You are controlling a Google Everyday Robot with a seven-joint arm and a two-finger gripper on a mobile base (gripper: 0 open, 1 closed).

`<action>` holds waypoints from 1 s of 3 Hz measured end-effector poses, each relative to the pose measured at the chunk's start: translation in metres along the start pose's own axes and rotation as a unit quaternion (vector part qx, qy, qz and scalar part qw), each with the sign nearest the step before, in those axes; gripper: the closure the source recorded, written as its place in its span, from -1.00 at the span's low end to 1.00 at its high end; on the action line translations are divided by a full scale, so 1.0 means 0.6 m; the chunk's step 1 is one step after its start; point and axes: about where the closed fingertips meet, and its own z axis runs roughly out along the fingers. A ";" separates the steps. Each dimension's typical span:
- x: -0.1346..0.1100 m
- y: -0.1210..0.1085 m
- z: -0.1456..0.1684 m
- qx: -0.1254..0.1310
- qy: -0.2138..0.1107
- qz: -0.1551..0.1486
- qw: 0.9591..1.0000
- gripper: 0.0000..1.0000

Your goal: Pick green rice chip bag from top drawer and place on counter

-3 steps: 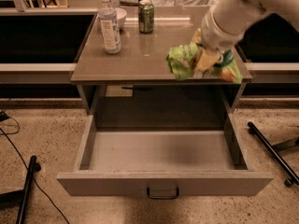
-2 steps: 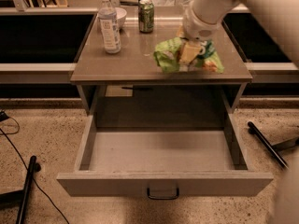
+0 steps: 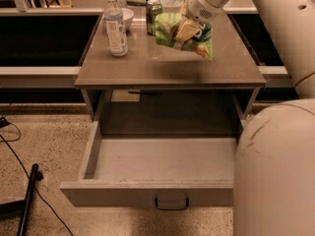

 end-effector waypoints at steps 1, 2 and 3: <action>-0.004 -0.008 -0.007 0.007 -0.003 0.003 1.000 -0.92; -0.004 -0.008 -0.007 0.007 -0.003 0.003 1.000 -1.00; 0.006 -0.008 -0.011 0.010 0.005 -0.003 1.000 -1.00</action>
Offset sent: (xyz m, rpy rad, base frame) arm 0.0024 -0.0006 0.0064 0.0099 -0.0101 -0.0081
